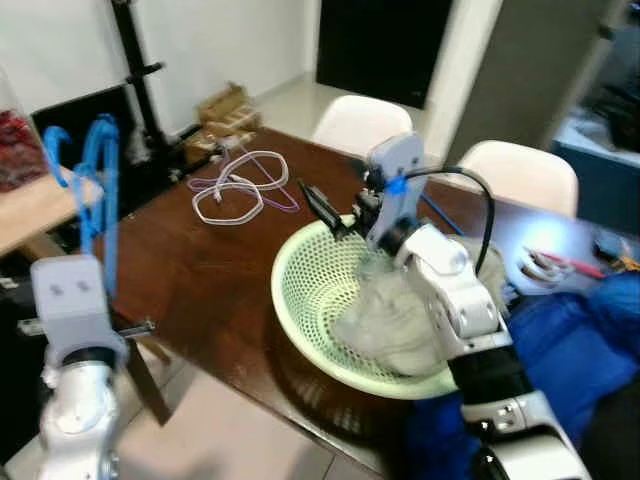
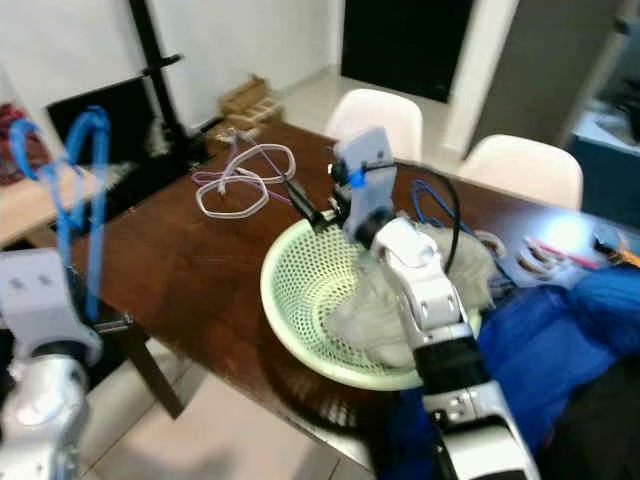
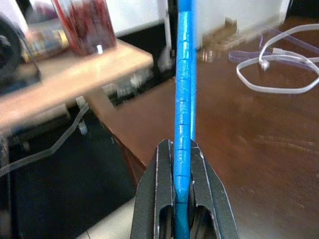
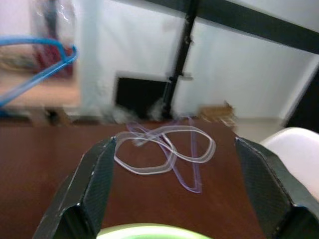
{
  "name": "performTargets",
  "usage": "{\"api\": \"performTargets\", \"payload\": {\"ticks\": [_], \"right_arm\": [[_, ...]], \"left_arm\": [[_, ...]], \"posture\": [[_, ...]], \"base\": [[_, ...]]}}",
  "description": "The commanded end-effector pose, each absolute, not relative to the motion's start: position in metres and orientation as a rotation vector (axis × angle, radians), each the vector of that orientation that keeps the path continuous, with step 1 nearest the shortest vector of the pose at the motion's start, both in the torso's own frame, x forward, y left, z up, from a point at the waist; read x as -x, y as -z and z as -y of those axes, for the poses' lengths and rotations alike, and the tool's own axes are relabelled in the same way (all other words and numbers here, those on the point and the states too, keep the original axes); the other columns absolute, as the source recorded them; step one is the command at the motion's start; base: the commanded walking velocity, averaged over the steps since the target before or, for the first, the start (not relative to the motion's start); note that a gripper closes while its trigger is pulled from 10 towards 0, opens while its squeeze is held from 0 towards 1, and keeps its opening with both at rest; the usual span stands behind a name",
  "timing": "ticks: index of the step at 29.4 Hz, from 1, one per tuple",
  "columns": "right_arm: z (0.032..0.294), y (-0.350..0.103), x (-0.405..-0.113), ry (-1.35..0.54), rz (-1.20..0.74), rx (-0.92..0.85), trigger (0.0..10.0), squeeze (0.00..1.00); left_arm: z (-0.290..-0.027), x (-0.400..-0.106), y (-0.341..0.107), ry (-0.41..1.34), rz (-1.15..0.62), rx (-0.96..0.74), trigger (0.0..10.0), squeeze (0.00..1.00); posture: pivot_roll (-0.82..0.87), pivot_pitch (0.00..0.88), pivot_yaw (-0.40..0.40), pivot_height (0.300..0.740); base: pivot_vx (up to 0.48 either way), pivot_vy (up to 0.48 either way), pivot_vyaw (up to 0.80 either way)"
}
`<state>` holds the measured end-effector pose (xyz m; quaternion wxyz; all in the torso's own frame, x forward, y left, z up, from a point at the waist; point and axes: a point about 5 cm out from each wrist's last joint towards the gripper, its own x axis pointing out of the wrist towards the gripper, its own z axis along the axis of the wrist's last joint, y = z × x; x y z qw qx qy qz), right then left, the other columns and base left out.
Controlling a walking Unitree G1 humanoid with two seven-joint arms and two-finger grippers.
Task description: Hang hanger
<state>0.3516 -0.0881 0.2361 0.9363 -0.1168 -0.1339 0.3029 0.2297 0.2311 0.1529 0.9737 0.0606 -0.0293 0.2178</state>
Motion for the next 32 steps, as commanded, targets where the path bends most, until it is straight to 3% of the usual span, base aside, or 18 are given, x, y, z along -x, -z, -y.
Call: {"api": "performTargets", "payload": {"ticks": [1,5,12,17,20,27,32], "right_arm": [[0.085,-0.227,-0.354,-0.61,0.224,0.393,10.0,0.0],[0.073,-0.21,-0.354,-0.655,0.107,0.596,10.0,0.0],[0.077,-0.188,-0.351,-0.789,-0.141,0.722,10.0,0.0],[0.084,-0.184,-0.36,-0.694,-0.19,0.776,10.0,0.0],[0.073,-0.179,-0.361,-0.684,-0.187,0.756,10.0,0.0],[0.03,-0.162,-0.362,-0.702,-0.222,0.509,10.0,0.0],[0.014,-0.157,-0.368,-0.658,-0.238,0.384,10.0,0.0]], "left_arm": [[-0.224,-0.229,-0.145,-0.419,0.023,-0.068,10.0,0.0],[-0.211,-0.23,-0.13,-0.358,-0.053,0.037,10.0,0.0],[-0.197,-0.234,-0.122,-0.221,-0.116,0.091,10.0,0.0],[-0.195,-0.236,-0.12,-0.208,-0.117,0.098,10.0,0.0],[-0.195,-0.236,-0.12,-0.212,-0.112,0.095,10.0,0.0],[-0.195,-0.236,-0.123,-0.221,-0.094,0.064,10.0,0.0],[-0.194,-0.235,-0.132,-0.221,-0.067,-0.092,10.0,0.0]], "posture": [[0.11,0.0,-0.079,0.74],[0.11,0.0,-0.083,0.74],[0.12,0.0,-0.091,0.74],[0.11,0.0,-0.091,0.74],[0.11,0.0,-0.091,0.74],[0.13,0.008,-0.094,0.74],[0.16,0.029,-0.11,0.74]], "base": [[0.0,0.0,0.0],[0.0,0.0,0.0],[0.0,0.0,0.0],[0.0,0.0,0.0],[0.0,0.0,0.0],[0.0,0.0,0.0],[0.0,0.0,0.0]]}}
